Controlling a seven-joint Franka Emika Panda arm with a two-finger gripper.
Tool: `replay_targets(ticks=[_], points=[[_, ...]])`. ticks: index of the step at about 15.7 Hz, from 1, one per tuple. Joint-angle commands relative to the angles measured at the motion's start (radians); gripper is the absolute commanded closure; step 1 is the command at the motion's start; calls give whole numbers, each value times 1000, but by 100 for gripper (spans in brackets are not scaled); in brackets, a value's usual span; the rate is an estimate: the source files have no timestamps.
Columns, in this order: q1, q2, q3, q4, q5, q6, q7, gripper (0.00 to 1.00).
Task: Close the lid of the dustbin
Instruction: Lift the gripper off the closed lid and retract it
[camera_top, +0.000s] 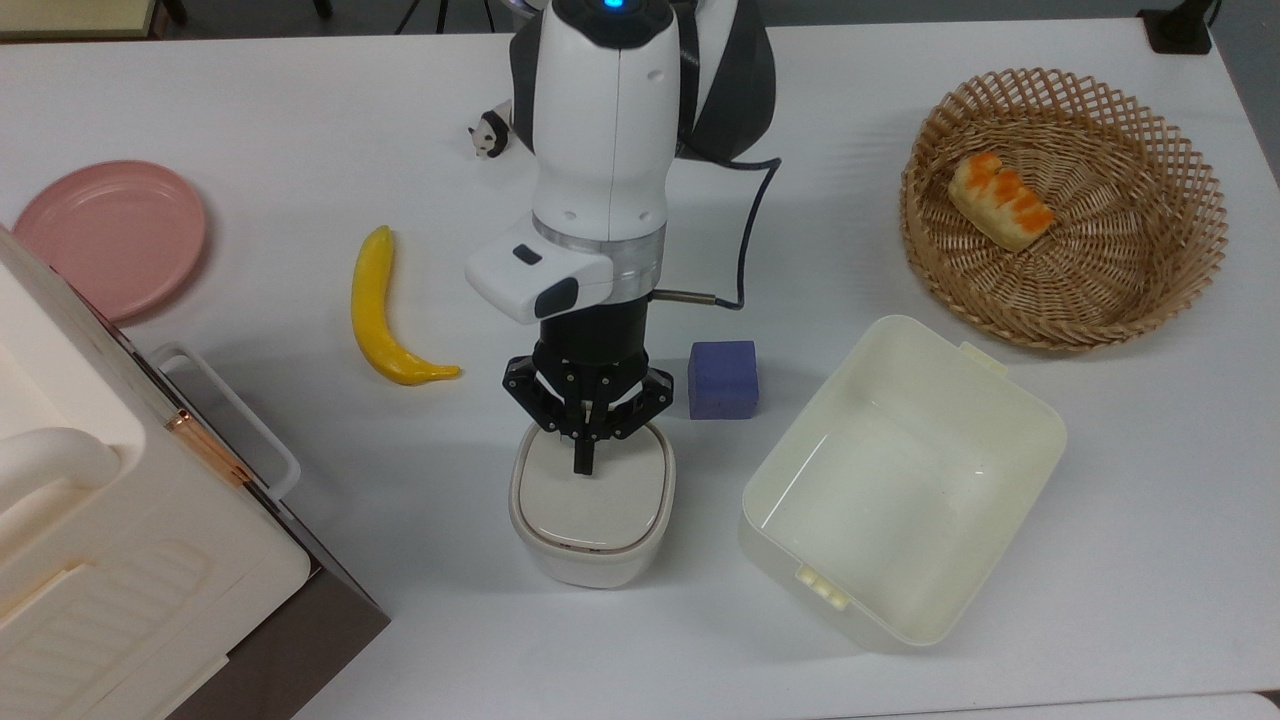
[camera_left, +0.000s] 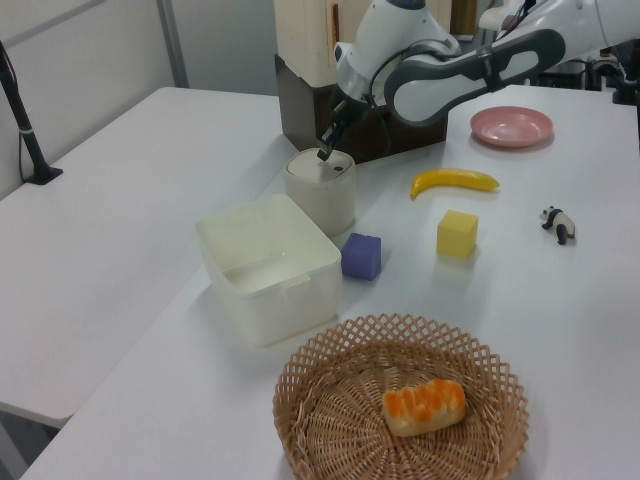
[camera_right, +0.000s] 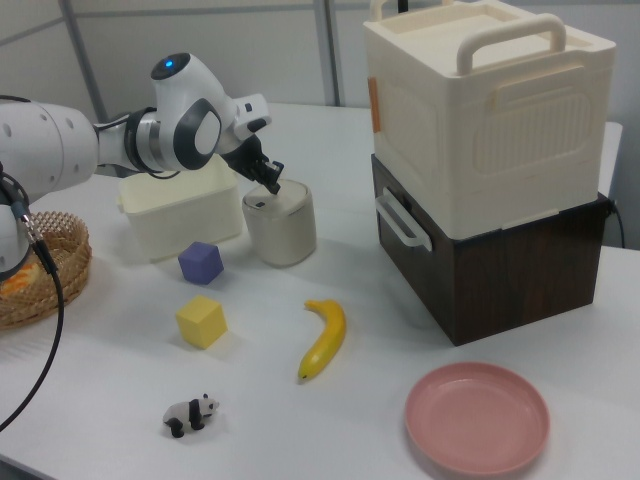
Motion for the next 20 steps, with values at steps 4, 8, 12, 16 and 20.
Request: replay_targets(ticks=[4, 8, 12, 16, 20], points=[[14, -100, -13, -30, 14, -9, 21, 98], [13, -173, -11, -58, 14, -78, 22, 97], [13, -253, -6, -81, 12, -257, 13, 97], [1, -360, 20, -159, 12, -405, -31, 97], [-53, -432, 115, -230, -6, -620, -90, 95]])
